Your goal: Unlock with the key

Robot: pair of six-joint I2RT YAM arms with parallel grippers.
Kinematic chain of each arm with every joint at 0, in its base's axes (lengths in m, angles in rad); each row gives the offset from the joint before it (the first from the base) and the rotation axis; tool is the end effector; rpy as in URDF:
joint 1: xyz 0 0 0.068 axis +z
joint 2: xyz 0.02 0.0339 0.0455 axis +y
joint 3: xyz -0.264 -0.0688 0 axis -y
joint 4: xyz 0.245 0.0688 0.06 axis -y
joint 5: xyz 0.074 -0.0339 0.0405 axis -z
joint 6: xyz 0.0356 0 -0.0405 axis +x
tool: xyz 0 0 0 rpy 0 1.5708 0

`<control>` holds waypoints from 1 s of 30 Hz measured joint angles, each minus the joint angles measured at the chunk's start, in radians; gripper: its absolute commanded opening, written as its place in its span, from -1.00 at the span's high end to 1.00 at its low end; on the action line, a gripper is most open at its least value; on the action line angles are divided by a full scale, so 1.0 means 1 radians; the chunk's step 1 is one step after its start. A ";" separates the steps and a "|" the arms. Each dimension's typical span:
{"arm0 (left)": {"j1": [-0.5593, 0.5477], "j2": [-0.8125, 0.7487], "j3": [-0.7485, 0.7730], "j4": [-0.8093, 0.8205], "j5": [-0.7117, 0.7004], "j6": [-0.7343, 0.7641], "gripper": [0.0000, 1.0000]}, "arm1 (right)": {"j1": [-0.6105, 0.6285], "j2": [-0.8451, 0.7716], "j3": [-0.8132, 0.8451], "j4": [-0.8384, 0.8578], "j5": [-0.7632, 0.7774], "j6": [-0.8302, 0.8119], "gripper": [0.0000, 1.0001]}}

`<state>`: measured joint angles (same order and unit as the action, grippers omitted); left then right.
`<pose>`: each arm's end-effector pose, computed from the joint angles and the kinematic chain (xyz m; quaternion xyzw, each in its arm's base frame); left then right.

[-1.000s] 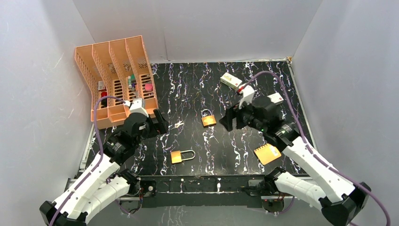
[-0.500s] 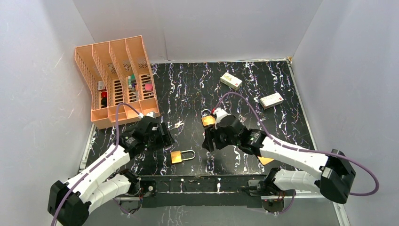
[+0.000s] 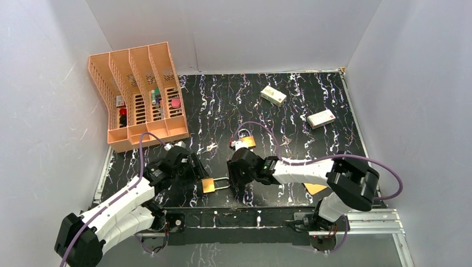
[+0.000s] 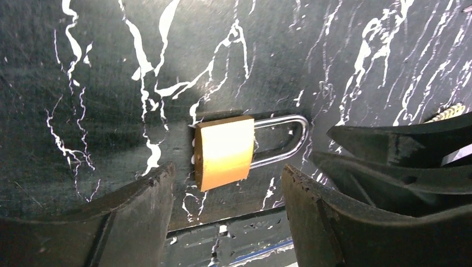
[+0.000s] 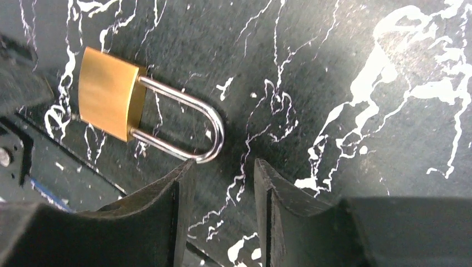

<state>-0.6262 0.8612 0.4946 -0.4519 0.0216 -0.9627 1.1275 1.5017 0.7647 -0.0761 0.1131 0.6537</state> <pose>0.1398 -0.1021 0.2020 -0.1518 0.9176 -0.2691 0.2502 0.1317 0.2681 0.1772 -0.1974 0.9066 0.2541 0.2731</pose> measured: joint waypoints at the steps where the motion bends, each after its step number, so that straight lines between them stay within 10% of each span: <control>1: 0.000 -0.005 -0.015 0.006 0.006 -0.008 -0.31 | 0.002 0.018 0.011 0.000 0.013 0.008 0.01; 18: 0.000 0.004 -0.103 0.093 0.073 -0.047 -0.27 | 0.058 0.161 0.151 -0.087 0.136 0.051 0.16; 30: 0.000 -0.001 -0.109 0.137 0.104 -0.048 -0.26 | 0.100 0.243 0.262 -0.214 0.244 0.045 0.62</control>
<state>-0.6262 0.8604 0.3851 -0.3153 0.1253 -1.0111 1.2270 1.7447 1.0271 -0.2905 0.3569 0.6983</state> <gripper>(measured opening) 0.635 0.256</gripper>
